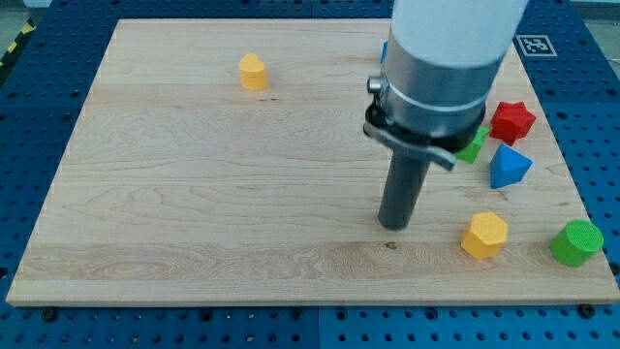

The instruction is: Point your arm to the center left

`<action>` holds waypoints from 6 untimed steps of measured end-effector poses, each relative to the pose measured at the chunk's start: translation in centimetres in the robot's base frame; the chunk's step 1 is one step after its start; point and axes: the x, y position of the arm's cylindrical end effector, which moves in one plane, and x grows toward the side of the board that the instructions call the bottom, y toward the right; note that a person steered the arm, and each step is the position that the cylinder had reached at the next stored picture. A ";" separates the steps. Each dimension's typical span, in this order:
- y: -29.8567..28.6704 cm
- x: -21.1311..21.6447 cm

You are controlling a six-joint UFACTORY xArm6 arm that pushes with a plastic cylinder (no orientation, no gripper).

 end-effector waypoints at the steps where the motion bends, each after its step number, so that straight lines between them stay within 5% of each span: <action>1: 6.3 0.3; 2: 3.3 -0.4; 4: -23.6 -3.8; 5: -31.1 -8.4; 6: -31.1 -8.5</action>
